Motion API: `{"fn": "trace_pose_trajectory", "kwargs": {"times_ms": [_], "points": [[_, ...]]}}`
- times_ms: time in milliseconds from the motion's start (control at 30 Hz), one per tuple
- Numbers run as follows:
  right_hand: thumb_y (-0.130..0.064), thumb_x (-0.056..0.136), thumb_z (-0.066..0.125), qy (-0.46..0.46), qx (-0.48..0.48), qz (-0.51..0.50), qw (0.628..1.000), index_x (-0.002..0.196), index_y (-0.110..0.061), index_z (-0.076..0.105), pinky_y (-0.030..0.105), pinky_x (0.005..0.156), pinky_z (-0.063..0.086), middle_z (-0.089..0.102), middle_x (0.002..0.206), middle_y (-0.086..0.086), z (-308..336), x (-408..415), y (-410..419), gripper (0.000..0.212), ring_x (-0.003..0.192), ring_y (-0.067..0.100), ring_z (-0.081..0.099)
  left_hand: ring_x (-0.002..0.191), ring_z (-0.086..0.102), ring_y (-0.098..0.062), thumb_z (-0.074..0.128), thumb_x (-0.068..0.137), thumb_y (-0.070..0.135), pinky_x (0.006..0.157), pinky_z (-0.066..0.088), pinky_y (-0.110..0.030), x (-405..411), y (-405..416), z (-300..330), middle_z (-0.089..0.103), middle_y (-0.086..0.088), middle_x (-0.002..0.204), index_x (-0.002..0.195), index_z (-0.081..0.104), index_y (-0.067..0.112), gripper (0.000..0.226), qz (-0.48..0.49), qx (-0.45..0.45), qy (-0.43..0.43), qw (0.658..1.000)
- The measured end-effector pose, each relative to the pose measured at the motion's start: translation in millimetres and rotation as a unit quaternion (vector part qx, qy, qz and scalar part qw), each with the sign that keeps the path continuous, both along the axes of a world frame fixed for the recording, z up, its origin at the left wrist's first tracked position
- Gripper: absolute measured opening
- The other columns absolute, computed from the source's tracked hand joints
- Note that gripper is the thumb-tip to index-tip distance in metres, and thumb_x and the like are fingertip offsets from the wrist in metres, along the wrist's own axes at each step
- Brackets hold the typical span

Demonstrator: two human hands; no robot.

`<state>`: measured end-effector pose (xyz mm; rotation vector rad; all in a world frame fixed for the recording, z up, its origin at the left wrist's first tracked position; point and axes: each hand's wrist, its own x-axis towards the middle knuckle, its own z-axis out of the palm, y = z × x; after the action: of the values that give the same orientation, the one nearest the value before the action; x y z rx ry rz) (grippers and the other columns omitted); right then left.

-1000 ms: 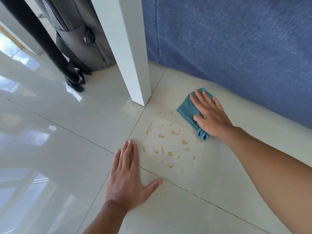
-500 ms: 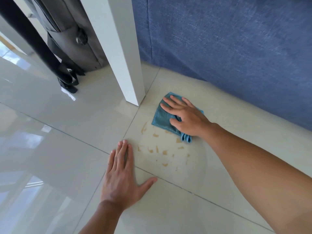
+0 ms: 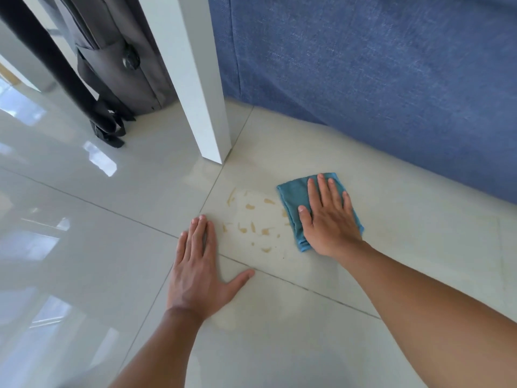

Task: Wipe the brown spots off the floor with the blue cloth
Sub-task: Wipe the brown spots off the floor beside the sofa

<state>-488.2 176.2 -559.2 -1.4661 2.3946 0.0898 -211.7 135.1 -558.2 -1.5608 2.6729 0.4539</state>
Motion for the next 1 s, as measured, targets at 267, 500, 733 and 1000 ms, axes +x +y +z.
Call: {"fn": "trace_pose_trajectory", "kwargs": {"times_ms": [267, 500, 733, 1000], "points": [[-0.052, 0.098, 0.018, 0.034, -0.067, -0.115, 0.991, 0.161, -0.009, 0.015, 0.052, 0.125, 0.01, 0.011, 0.17, 0.014, -7, 59, 54, 0.076, 0.156, 0.033, 0.009, 0.156, -0.007, -0.025, 0.035, 0.064, 0.1, 0.124, -0.008, -0.033, 29, 16, 10, -0.002, -0.014, 0.168, 0.159, 0.012, 0.007, 0.135, 0.046, 0.019, -0.002, 0.999], [-0.054, 0.095, 0.02, 0.034, -0.083, -0.044, 0.995, 0.162, -0.015, 0.012, 0.047, 0.127, 0.004, 0.005, 0.171, 0.007, -9, 43, 41, 0.078, 0.157, 0.027, 0.003, 0.157, -0.004, -0.025, 0.035, 0.064, 0.099, 0.125, -0.004, -0.036, 33, 13, 4, 0.003, -0.014, 0.168, 0.159, 0.015, 0.005, 0.135, 0.04, 0.005, 0.002, 0.999], [-0.042, 0.087, 0.035, -0.074, -0.077, 0.173, 0.979, 0.162, -0.029, 0.013, 0.041, 0.127, 0.0, -0.001, 0.169, -0.013, 6, 4, -26, 0.079, 0.156, 0.009, -0.007, 0.157, -0.001, -0.028, 0.041, 0.066, 0.097, 0.124, 0.001, -0.04, 34, 13, -2, 0.005, -0.016, 0.168, 0.159, 0.015, 0.003, 0.135, 0.025, -0.001, 0.007, 1.0], [-0.026, 0.081, 0.038, -0.16, -0.086, 0.239, 0.954, 0.158, -0.032, 0.03, 0.028, 0.123, -0.01, 0.015, 0.167, -0.015, 9, 37, -87, 0.077, 0.155, 0.004, 0.001, 0.156, 0.004, -0.03, 0.043, 0.066, 0.096, 0.123, 0.008, -0.043, 35, 11, -4, 0.01, -0.019, 0.167, 0.157, 0.019, 0.001, 0.134, 0.021, -0.006, 0.002, 1.0]]}}
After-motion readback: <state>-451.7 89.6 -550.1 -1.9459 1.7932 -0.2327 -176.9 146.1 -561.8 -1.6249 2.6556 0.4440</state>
